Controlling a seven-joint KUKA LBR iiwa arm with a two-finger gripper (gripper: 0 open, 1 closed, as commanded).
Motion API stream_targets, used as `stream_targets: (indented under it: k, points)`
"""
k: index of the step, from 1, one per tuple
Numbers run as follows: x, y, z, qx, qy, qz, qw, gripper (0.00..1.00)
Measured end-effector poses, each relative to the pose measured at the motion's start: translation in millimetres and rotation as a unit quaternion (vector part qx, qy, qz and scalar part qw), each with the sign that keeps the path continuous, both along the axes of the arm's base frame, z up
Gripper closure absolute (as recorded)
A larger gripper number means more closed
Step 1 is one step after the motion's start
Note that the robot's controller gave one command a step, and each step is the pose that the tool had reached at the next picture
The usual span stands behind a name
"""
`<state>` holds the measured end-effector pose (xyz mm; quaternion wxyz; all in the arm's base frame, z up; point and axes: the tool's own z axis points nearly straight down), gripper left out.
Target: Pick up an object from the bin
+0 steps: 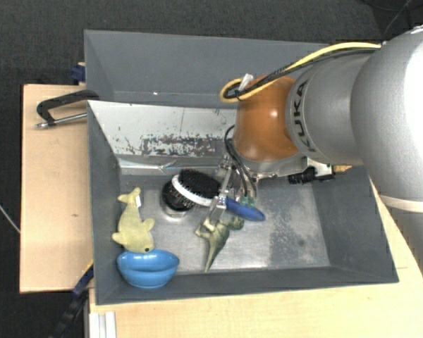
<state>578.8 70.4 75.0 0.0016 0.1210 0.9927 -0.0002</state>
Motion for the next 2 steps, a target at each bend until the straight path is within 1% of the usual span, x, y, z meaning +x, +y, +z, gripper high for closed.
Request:
stream_targets:
  k: [1, 2]
  points:
    - [3.4, 0, 4, 0.001, -0.0054, 0.0, 1.0, 1.0]
    - [6.3, 1, 101, 0.002, -0.0047, 0.001, 1.0, 1.0]
